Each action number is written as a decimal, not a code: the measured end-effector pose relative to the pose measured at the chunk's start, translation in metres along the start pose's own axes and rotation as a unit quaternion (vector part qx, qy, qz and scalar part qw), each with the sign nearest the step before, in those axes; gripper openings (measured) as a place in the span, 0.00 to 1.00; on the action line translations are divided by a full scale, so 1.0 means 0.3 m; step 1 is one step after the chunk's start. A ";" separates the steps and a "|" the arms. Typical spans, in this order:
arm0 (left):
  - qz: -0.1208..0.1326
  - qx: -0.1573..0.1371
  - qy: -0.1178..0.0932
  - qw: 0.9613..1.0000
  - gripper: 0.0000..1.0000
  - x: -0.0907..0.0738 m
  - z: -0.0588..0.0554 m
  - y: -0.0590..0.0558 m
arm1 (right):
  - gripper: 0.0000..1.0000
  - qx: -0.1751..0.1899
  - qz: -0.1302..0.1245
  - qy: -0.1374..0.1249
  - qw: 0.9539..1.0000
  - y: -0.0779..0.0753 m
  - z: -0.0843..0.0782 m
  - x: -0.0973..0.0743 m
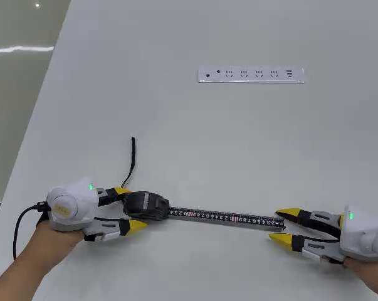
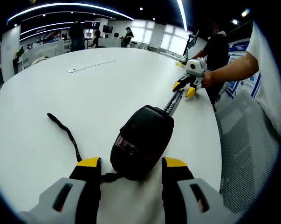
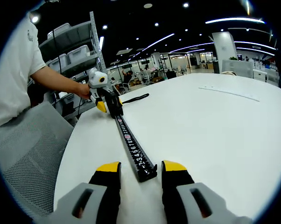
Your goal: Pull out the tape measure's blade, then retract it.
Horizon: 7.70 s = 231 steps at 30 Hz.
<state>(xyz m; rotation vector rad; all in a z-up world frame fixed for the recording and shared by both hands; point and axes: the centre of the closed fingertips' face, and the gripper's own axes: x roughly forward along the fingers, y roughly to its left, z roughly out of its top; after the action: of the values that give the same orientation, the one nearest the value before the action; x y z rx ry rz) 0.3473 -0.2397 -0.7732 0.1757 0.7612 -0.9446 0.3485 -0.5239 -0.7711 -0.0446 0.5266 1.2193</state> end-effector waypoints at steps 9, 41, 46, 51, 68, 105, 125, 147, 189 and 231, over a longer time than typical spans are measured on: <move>0.007 -0.005 0.001 1.000 0.57 -0.009 0.008 -0.001 | 0.41 0.016 -0.011 0.000 1.000 0.010 0.005 -0.007; 0.057 -0.048 -0.043 0.996 0.60 -0.098 0.030 -0.018 | 0.46 0.035 -0.078 -0.009 0.996 0.040 0.036 -0.056; 0.068 -0.067 -0.061 0.994 0.61 -0.132 0.040 -0.028 | 0.46 0.036 -0.087 -0.015 0.995 0.056 0.052 -0.062; 0.077 -0.068 -0.067 0.992 0.61 -0.154 0.031 -0.052 | 0.47 0.030 -0.088 -0.015 0.996 0.090 0.062 -0.059; 0.110 -0.094 -0.103 0.984 0.64 -0.260 0.004 -0.104 | 0.53 0.040 -0.138 -0.034 0.989 0.133 0.096 -0.106; 0.148 -0.130 -0.123 0.973 0.73 -0.353 -0.074 -0.224 | 0.62 0.050 -0.193 -0.051 0.979 0.243 0.082 -0.243; 0.156 -0.128 -0.129 0.971 0.77 -0.375 -0.106 -0.292 | 0.66 0.048 -0.211 -0.052 0.975 0.298 0.052 -0.279; 0.160 -0.130 -0.130 0.970 0.78 -0.375 -0.114 -0.307 | 0.70 0.047 -0.222 -0.051 0.973 0.328 0.040 -0.310; 0.156 -0.133 -0.123 0.971 0.76 -0.370 -0.120 -0.309 | 0.69 0.065 -0.218 -0.064 0.972 0.329 0.049 -0.314; 0.182 -0.187 -0.099 0.960 0.75 -0.346 -0.052 -0.261 | 0.66 0.063 -0.214 -0.062 0.973 0.291 0.048 -0.310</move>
<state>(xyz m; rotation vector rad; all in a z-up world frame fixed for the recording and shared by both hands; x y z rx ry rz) 0.2414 -0.2102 -0.7021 -0.1077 0.6782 -0.4492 0.2526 -0.5699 -0.6992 0.0255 0.4556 0.7593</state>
